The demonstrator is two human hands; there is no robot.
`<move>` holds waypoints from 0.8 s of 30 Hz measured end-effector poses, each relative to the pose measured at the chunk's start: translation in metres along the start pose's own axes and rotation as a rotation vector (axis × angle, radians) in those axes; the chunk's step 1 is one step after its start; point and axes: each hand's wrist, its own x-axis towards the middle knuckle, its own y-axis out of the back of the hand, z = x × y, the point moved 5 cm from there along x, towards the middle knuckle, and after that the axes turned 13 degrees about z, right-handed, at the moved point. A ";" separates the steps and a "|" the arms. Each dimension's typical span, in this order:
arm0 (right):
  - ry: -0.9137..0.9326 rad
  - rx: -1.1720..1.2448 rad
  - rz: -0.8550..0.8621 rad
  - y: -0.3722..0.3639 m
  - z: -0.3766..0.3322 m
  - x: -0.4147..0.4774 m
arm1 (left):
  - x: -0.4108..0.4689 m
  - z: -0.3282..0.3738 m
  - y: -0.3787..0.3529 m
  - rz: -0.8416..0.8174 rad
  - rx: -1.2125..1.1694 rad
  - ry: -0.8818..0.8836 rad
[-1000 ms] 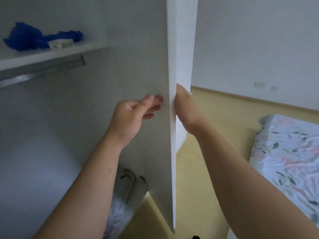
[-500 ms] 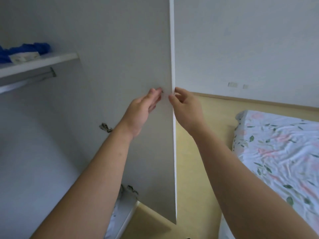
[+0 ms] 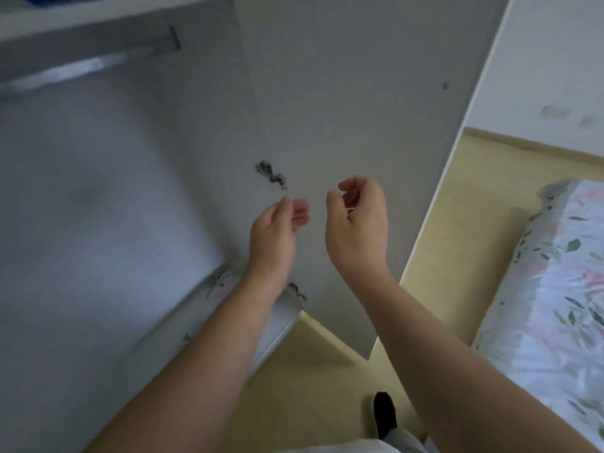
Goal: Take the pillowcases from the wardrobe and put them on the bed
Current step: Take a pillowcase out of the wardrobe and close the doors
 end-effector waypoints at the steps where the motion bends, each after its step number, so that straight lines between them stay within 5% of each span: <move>1: -0.047 -0.021 -0.065 -0.017 0.012 -0.012 | 0.001 -0.024 0.024 0.072 0.052 0.060; 7: -0.243 -0.218 -0.494 -0.104 0.075 -0.082 | 0.000 -0.140 0.137 0.338 0.220 0.401; 13: -0.268 -0.408 -0.851 -0.171 0.134 -0.117 | 0.018 -0.204 0.166 0.498 0.253 0.598; 24: -0.463 -0.556 -1.177 -0.314 0.305 -0.216 | 0.038 -0.366 0.233 0.621 0.569 0.805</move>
